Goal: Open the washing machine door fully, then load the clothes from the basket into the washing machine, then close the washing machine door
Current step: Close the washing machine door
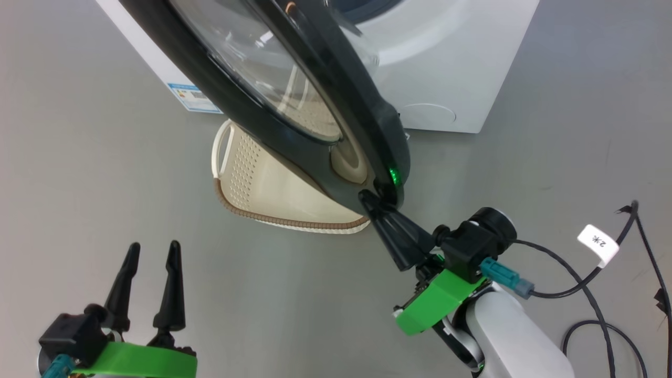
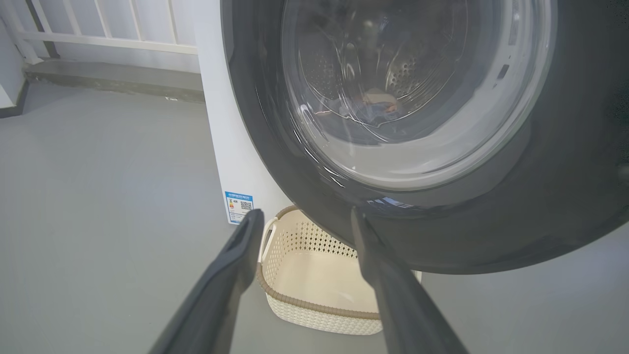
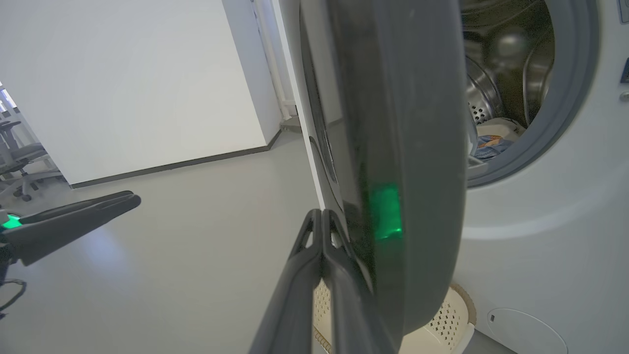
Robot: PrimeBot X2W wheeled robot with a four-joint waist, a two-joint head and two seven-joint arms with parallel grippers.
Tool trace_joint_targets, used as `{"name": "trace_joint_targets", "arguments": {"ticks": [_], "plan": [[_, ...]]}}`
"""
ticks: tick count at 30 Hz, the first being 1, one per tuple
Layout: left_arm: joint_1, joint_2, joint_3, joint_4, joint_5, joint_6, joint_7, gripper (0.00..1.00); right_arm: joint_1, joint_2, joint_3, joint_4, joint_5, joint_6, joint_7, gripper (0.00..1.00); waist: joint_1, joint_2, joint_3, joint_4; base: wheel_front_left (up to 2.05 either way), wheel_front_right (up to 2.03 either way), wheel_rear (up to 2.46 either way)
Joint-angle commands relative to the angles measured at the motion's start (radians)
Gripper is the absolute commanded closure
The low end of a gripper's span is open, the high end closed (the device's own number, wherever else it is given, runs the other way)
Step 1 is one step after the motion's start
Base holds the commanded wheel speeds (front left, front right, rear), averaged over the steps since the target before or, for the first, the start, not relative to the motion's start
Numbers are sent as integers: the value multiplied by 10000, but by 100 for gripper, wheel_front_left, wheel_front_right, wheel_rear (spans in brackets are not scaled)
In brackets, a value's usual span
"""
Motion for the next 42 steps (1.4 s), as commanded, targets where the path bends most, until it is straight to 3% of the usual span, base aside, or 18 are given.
{"name": "trace_joint_targets", "arguments": {"ticks": [1, 18, 42], "plan": [[-308, 222, 311, -191, -48, -25, -55, 7, -181, 221, 31, -338, -136, 14, -117, 100, 0, 0, 109, 38, 0, 0, 0], [-823, 357, -13, -269, -231, -25, -55, 5, -1453, 223, -1613, -373, -384, 14, -118, 100, 0, 0, 945, 185, 0, 0, 0], [-1780, 287, -566, -577, -424, -25, -55, 0, -4642, 223, -3329, 1282, -1380, 14, -118, 100, 0, 0, 2291, 724, 0, 0, 0]]}}
